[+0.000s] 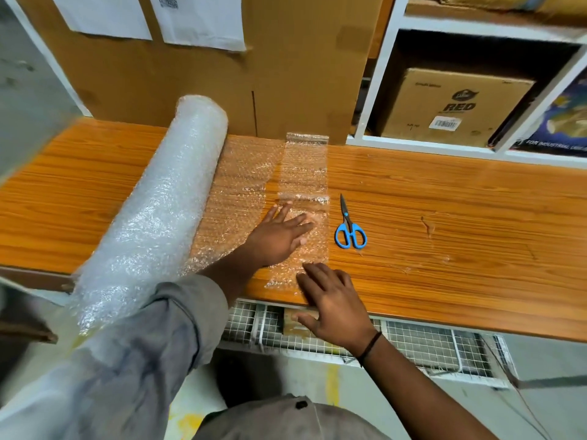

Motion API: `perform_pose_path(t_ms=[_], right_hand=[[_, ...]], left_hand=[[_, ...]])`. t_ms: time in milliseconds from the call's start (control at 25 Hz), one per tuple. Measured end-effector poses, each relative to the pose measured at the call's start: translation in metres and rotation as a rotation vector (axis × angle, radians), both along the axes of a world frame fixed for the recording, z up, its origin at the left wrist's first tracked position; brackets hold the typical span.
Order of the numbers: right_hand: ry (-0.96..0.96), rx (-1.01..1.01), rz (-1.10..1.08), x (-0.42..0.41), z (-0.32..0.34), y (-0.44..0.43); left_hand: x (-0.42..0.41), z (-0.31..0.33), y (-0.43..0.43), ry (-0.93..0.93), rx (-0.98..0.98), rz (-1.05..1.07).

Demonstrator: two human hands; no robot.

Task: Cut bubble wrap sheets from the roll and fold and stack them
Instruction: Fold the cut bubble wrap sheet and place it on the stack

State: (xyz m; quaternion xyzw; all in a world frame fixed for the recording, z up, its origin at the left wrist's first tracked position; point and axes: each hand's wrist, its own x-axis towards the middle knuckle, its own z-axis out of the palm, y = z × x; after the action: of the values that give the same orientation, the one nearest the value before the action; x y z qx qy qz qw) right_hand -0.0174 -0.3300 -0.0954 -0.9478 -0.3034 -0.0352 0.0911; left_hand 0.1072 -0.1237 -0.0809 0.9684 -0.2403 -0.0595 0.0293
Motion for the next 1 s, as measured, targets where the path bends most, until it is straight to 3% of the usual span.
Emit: perform_pose_path(t_ms=[240,440,560,640,840,1000], right_hand=[[-0.087,0.072,0.081,0.005,0.004,0.001],[0.023,0.262,0.008,0.022,0.031,0.009],[-0.02,0.252,-0.054,0.046,0.045,0.011],[-0.009,0.246,-0.095,0.067,0.055,0.012],[-0.014,0.233,-0.153,0.12,0.075,0.02],[0.024,0.184,-0.196,0.159,0.076,0.032]], left_hand=[[-0.014,-0.004,0.009,-0.012,-0.282,-0.007],[-0.024,0.01,0.011,0.192,-0.473,-0.042],[-0.035,0.03,0.011,0.366,-0.879,0.043],[-0.035,0.044,0.015,0.402,-1.034,0.148],[-0.012,0.049,0.035,0.362,-0.906,0.168],[-0.001,0.038,0.041,0.211,-0.857,0.318]])
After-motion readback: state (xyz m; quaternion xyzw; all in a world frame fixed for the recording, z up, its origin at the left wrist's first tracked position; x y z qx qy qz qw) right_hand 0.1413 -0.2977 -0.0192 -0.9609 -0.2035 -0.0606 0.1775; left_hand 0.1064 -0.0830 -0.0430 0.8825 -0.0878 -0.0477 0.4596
